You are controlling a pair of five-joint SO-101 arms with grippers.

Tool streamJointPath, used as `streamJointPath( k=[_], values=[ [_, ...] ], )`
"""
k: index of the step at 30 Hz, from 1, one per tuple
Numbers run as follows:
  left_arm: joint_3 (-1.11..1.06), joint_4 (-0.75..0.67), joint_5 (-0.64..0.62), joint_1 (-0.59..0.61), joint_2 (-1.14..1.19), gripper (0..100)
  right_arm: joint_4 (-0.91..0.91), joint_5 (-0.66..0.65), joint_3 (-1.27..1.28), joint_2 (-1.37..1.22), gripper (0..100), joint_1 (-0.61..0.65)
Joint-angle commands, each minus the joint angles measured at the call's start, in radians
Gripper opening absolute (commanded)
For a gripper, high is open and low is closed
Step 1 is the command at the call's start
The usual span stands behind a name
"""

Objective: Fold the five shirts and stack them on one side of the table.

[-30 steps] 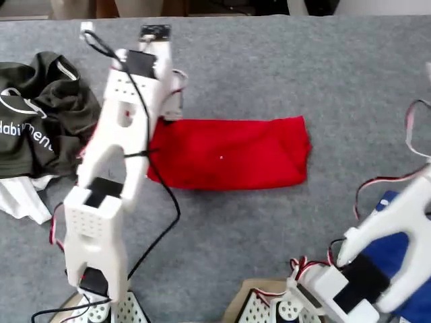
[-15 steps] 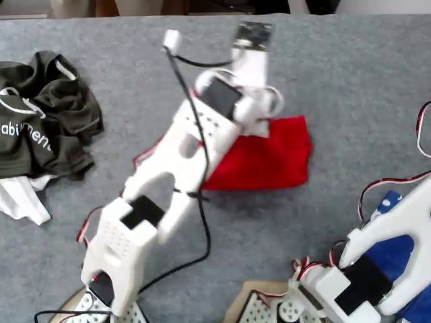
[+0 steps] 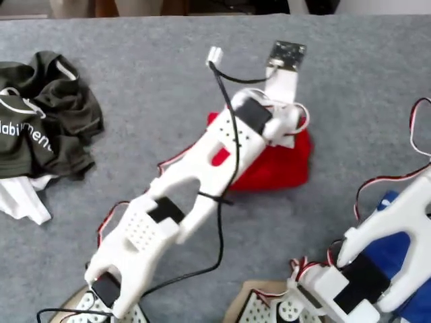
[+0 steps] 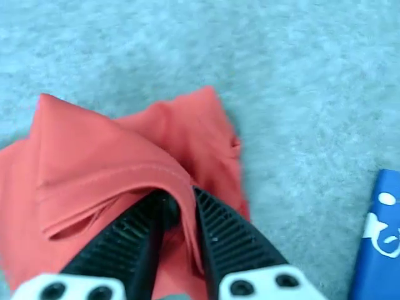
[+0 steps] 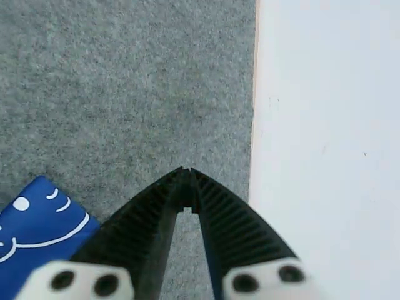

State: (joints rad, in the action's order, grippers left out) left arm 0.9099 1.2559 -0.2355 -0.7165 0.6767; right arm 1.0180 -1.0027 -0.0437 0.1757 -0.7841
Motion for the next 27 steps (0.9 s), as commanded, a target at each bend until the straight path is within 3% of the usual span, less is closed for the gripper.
streamJointPath(
  k=[1,12,14,20,27],
  values=[
    [0.037,-0.055,-0.008,-0.037,-0.018,2,-0.002,-0.012,-0.018,0.031,0.6,0.027],
    [0.037,-0.104,-0.008,-0.046,0.01,2,0.0,-0.012,-0.016,0.031,0.8,0.033],
    [0.037,-0.101,-0.008,-0.046,0.024,6,0.005,-0.012,-0.015,0.031,0.9,0.033],
    [0.049,-0.044,-0.109,-0.038,0.027,22,0.012,-0.012,-0.015,0.031,0.9,0.035],
    [0.315,0.144,-0.137,0.103,0.028,22,0.121,-0.041,-0.039,0.035,0.9,0.13]
  ],
)
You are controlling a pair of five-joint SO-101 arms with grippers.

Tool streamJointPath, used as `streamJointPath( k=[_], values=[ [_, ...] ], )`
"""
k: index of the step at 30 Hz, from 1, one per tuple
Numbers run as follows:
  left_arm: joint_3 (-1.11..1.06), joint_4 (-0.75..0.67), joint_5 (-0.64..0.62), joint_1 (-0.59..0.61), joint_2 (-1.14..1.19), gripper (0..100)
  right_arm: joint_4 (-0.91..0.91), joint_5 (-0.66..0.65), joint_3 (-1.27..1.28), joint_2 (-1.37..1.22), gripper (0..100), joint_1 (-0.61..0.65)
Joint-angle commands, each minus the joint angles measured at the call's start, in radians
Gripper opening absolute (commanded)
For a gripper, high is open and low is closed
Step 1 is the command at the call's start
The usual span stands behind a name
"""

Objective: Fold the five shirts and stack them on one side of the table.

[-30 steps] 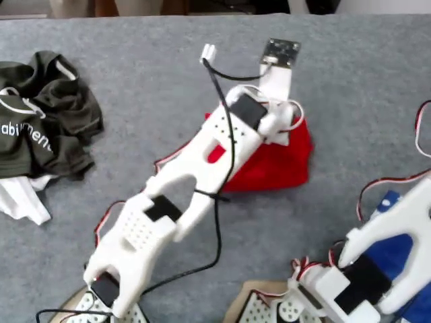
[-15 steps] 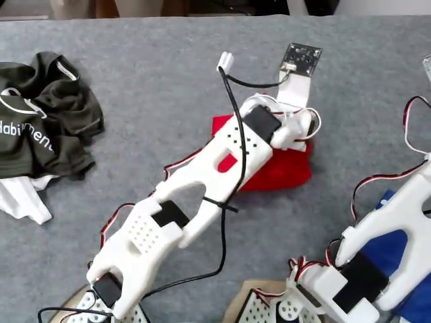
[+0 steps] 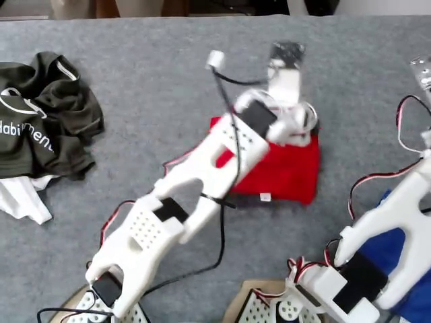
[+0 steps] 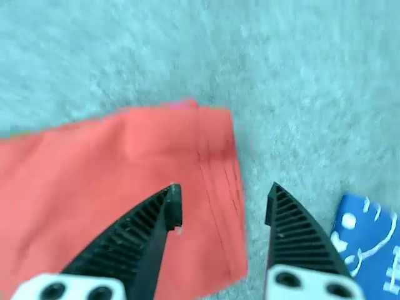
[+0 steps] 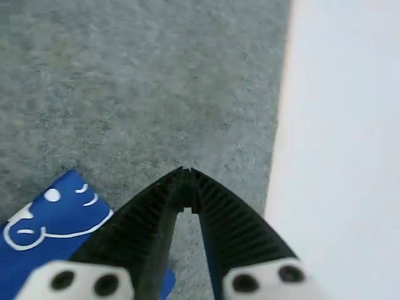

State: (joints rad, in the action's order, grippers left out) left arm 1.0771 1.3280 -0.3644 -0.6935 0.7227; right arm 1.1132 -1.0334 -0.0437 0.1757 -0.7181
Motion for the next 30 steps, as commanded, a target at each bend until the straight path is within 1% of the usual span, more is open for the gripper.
streamJointPath(
  k=[1,4,7,11,15,19,23,26,30],
  values=[
    [0.176,0.101,-0.008,0.121,-0.012,20,0.041,-0.005,-0.031,0.035,0.9,0.102],
    [0.187,0.178,-0.006,0.241,-0.001,13,0.078,0.078,0.041,0.035,0.9,0.245],
    [0.132,0.196,-0.006,0.304,0.042,7,0.037,0.149,0.142,0.021,0.9,0.375],
    [0.1,0.196,-0.009,0.302,0.101,4,-0.051,0.236,0.163,-0.068,0.9,0.49],
    [0.097,0.172,-0.011,0.273,0.18,3,-0.061,0.25,0.087,-0.217,0.8,0.567],
    [0.1,0.087,-0.012,0.252,0.334,3,-0.063,0.25,-0.015,-0.417,0.6,0.587],
    [0.18,0.089,-0.012,0.25,0.432,3,-0.064,0.25,-0.124,-0.591,0.6,0.567],
    [0.23,0.083,-0.008,0.258,0.472,3,-0.118,0.25,-0.186,-0.716,0.6,0.549],
    [0.293,0.091,-0.006,0.282,0.504,3,-0.124,0.245,-0.262,-0.811,0.6,0.536]
  ],
)
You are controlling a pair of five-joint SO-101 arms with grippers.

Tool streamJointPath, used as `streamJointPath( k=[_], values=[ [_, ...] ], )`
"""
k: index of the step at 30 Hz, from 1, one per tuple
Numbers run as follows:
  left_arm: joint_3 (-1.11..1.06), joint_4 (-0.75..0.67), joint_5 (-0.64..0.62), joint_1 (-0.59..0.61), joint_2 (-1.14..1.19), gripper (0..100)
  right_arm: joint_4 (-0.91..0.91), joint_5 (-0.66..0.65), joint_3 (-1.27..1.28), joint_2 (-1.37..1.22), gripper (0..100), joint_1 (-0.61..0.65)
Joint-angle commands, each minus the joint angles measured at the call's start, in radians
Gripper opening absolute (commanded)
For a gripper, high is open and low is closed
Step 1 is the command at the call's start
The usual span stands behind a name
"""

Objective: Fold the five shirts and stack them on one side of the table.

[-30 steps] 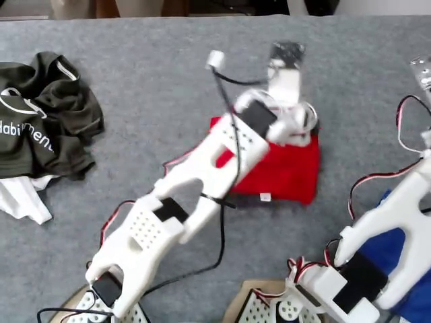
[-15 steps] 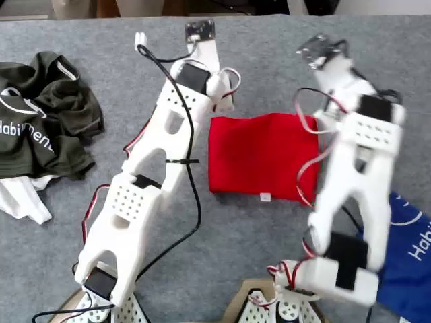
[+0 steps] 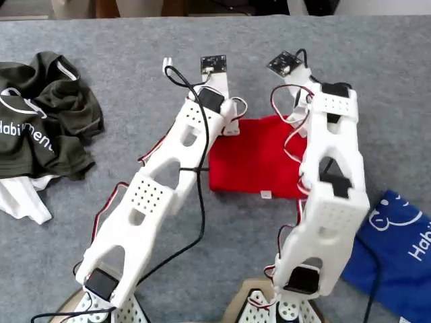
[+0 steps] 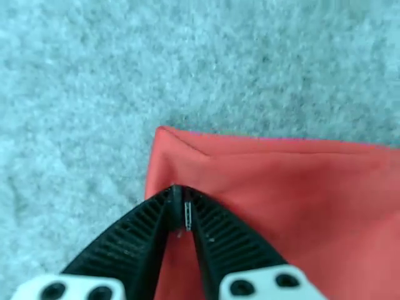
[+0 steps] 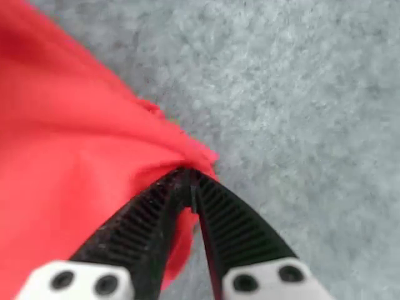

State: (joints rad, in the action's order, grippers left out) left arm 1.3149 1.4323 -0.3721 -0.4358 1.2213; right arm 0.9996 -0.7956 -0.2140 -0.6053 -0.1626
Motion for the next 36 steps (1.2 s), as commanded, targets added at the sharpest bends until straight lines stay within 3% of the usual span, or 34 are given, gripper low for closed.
streamJointPath(
  k=[1,12,20,27,31,36],
  values=[
    [0.061,-0.014,0.002,0.028,0.008,3,-0.002,0.008,-0.102,-0.036,0.6,-0.021],
    [0.086,0.005,0.002,0.123,-0.007,3,0.107,-0.054,-0.127,0.004,0.8,0.001],
    [0.367,0.13,0.08,0.098,-0.035,3,0.12,-0.023,-0.13,0.119,0.9,0.027],
    [0.315,0.089,0.075,0.043,-0.019,3,0.18,0.015,-0.122,0.297,0.9,0.044],
    [0.245,0.009,0.074,0.029,-0.012,3,0.313,0.026,-0.117,0.381,0.9,0.044],
    [0.121,-0.043,0.075,0.021,-0.012,3,0.431,0.169,0.048,0.506,0.6,0.054]
  ],
)
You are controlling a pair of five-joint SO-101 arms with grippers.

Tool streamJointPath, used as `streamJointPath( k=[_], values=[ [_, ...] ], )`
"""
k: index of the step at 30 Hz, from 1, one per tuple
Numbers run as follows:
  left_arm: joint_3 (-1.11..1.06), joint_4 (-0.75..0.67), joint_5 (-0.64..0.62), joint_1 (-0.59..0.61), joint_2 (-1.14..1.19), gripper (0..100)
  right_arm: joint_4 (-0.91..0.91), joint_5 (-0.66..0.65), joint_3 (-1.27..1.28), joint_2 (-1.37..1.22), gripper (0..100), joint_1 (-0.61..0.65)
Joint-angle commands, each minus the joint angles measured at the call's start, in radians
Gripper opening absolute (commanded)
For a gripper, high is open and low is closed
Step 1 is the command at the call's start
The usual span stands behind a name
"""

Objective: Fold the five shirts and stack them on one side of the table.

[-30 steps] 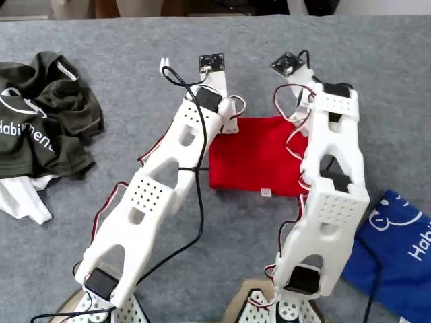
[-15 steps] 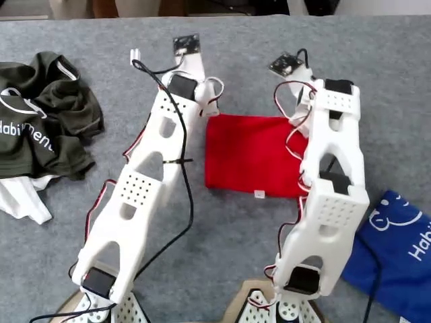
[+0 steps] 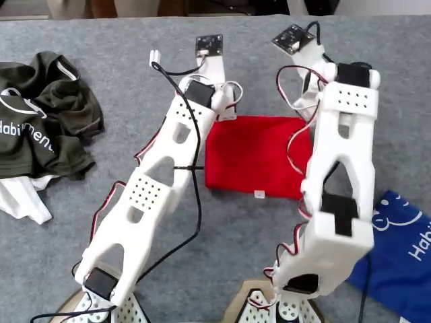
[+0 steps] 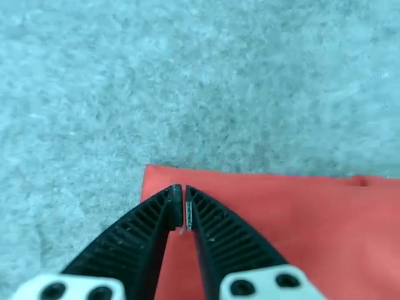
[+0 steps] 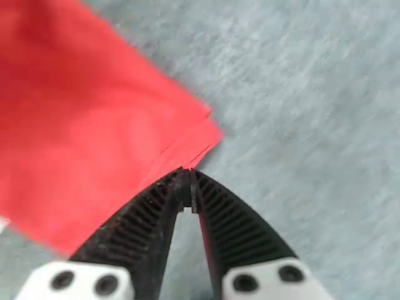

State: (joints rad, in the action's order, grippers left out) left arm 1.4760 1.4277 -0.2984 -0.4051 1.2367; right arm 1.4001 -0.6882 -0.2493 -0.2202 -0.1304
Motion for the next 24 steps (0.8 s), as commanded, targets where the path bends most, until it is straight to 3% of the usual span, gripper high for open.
streamJointPath(
  k=[1,8,12,17,24],
  values=[
    [-0.057,-0.048,0.002,-0.006,-0.027,3,0.017,0.068,0.147,0.154,0.6,0.022],
    [-0.084,-0.055,0.008,-0.005,-0.027,3,-0.219,0.072,0.631,0.369,0.8,0.022],
    [-0.084,-0.054,0.008,-0.006,-0.013,3,-0.356,0.071,0.814,0.369,0.8,-0.019],
    [-0.075,-0.054,0.008,-0.005,0.008,3,-0.445,0.064,0.889,0.314,0.8,-0.102],
    [-0.075,-0.051,0.008,-0.003,0.01,3,-0.479,0.008,0.846,0.229,0.8,-0.107]
  ],
)
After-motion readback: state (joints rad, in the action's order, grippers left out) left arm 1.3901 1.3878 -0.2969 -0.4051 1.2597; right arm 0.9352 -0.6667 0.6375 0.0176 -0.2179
